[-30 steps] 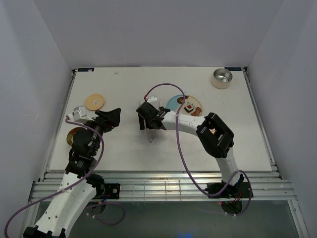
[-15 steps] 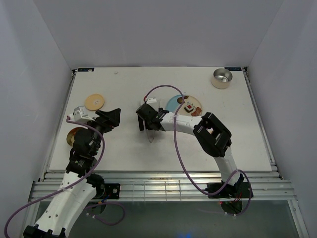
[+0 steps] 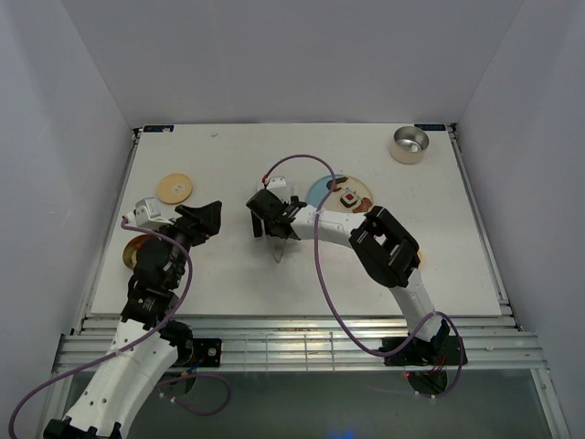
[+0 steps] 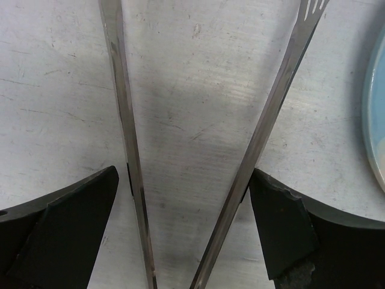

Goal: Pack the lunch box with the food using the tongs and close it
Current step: Pick up the clamp at the center of the board.

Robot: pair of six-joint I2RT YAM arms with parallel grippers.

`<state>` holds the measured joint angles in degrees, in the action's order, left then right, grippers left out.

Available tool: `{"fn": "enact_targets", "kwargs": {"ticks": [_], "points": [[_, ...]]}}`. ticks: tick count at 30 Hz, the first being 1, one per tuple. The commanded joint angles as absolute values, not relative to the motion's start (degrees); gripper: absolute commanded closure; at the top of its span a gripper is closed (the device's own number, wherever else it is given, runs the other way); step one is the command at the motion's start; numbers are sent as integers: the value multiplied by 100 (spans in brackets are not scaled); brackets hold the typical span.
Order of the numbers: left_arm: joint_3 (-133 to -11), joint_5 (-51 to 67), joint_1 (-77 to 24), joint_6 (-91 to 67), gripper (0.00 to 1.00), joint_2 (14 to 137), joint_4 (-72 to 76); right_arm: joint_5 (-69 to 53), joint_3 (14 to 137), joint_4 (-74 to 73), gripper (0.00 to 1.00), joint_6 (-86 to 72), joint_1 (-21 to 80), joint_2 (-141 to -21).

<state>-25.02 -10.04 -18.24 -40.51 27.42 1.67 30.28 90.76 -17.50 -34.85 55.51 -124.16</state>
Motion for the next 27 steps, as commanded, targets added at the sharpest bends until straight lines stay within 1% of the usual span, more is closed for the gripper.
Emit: {"fn": "enact_targets", "kwargs": {"ticks": [1, 8, 9, 10, 11, 14, 15, 17, 21, 24, 27], "points": [[-2479, -1046, -1819, -4008, 2, 2663, 141, 3217, 9316, -1609, 5, -3551, 5537, -12516], [-2452, -1063, -1819, -4008, 2, 2628, 132, 2989, 9185, -1503, 0, -3410, 5537, -12621], [-2452, -1072, -1819, -4017, 2, 2628, 132, 2971, 9150, -1494, 5, -3428, 5546, -12604], [-2443, -1090, -1819, -4017, 2, 2628, 141, 2936, 9019, -1468, 6, -3428, 5546, -12525], [-2443, -1090, -1819, -4017, 2, 2637, 141, 2927, 8931, -1355, 12, -3419, 5546, -12472], [-2478, -1072, -1819, -4017, 2, 2689, 149, 2944, 8676, -1266, 22, -3358, 5537, -12270], [-2487, -1046, -1819, -4008, 2, 2716, 158, 2953, 8649, -1274, 30, -3349, 5537, -12235], [-2522, -1020, -1819, -4017, 2, 2795, 158, 2936, 8561, -1283, 38, -3243, 5537, -12094], [-2645, -809, -1819, -3956, 2, 3040, 281, 2760, 8525, -1415, 41, -2858, 5537, -11647], [-2978, -712, -1819, -3938, 2, 3443, 106, 2576, 8622, -1739, 43, -2367, 5476, -11163], [-3085, -730, -1819, -4016, 2, 3664, 79, 2058, 8666, -1986, 43, -1980, 5274, -10645]]}}
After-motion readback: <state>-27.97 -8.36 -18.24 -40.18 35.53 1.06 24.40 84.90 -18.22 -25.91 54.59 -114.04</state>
